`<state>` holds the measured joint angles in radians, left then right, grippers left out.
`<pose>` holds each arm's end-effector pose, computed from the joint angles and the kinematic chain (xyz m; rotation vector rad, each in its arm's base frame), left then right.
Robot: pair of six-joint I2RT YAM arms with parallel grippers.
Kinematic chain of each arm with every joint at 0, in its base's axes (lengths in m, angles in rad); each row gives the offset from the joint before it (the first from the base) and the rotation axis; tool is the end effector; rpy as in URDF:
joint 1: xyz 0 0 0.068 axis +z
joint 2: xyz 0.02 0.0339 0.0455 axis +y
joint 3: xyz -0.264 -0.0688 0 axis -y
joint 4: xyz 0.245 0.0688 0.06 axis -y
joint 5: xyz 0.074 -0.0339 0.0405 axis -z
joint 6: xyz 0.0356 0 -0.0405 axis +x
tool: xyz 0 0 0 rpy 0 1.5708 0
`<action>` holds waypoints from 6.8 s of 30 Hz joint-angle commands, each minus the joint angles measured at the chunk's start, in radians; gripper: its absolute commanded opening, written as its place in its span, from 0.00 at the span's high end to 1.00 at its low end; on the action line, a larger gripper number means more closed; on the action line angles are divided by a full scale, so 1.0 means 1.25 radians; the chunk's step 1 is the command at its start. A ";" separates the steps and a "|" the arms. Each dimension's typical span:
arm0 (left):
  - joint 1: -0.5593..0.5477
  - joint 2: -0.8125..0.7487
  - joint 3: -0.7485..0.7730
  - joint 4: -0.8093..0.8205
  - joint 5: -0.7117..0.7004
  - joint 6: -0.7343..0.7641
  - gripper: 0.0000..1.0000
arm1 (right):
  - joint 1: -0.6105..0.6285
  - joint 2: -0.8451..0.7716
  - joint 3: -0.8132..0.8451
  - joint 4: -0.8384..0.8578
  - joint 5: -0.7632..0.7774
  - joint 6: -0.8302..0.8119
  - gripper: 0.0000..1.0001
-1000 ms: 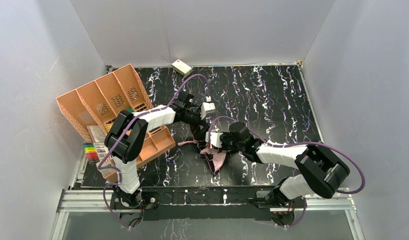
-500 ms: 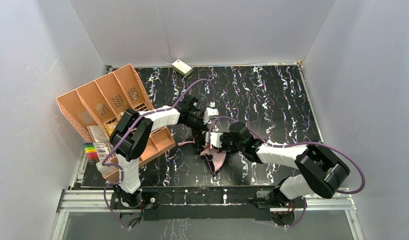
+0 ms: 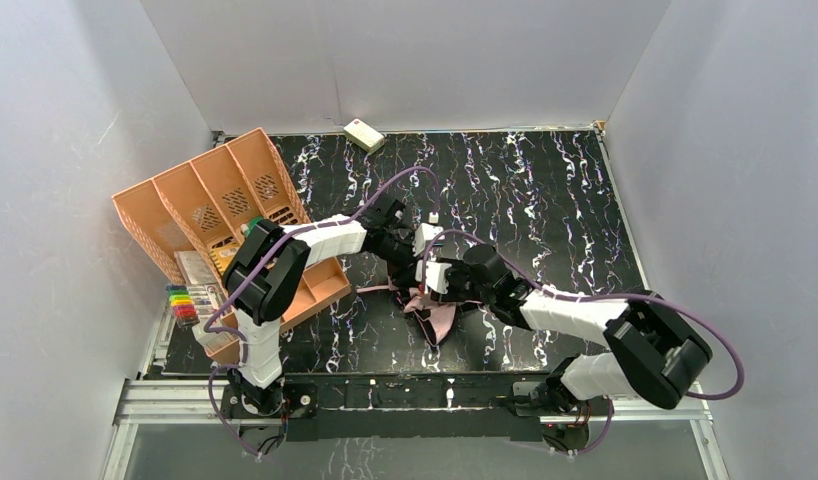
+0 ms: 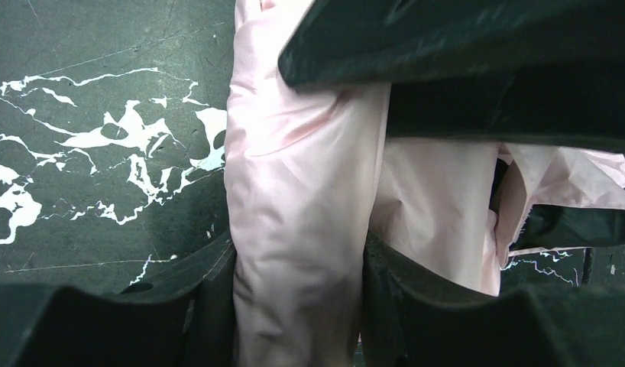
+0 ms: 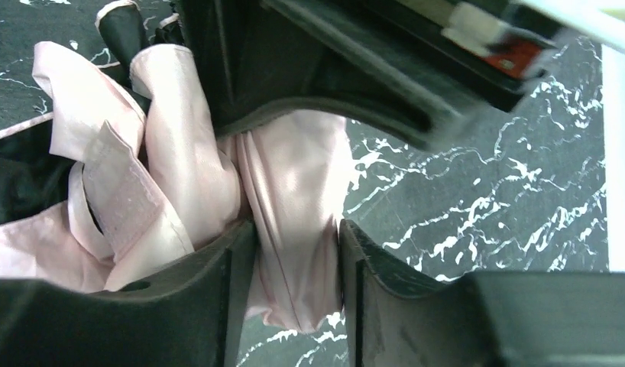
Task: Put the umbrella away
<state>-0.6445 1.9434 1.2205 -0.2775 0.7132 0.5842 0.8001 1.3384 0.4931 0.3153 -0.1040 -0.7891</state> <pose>0.3010 -0.2553 0.1573 1.6269 1.8433 -0.9316 0.1792 0.1899 0.1716 -1.5415 1.4257 0.1158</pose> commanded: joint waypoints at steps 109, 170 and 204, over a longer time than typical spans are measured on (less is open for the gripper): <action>0.009 -0.001 -0.036 0.067 -0.391 -0.112 1.00 | -0.385 -0.301 0.074 -0.192 -0.712 0.923 1.00; -0.010 0.055 -0.001 0.206 -0.559 0.031 1.00 | -0.227 -0.298 0.167 -0.537 -0.063 0.971 0.54; -0.035 0.060 -0.018 0.248 -0.590 0.031 1.00 | -0.192 -0.264 0.030 -0.782 -0.213 1.118 0.81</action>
<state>-0.6849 1.9846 1.2488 0.0853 0.0097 0.6170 0.5533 1.0531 0.4976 -0.6853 -0.3149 0.6006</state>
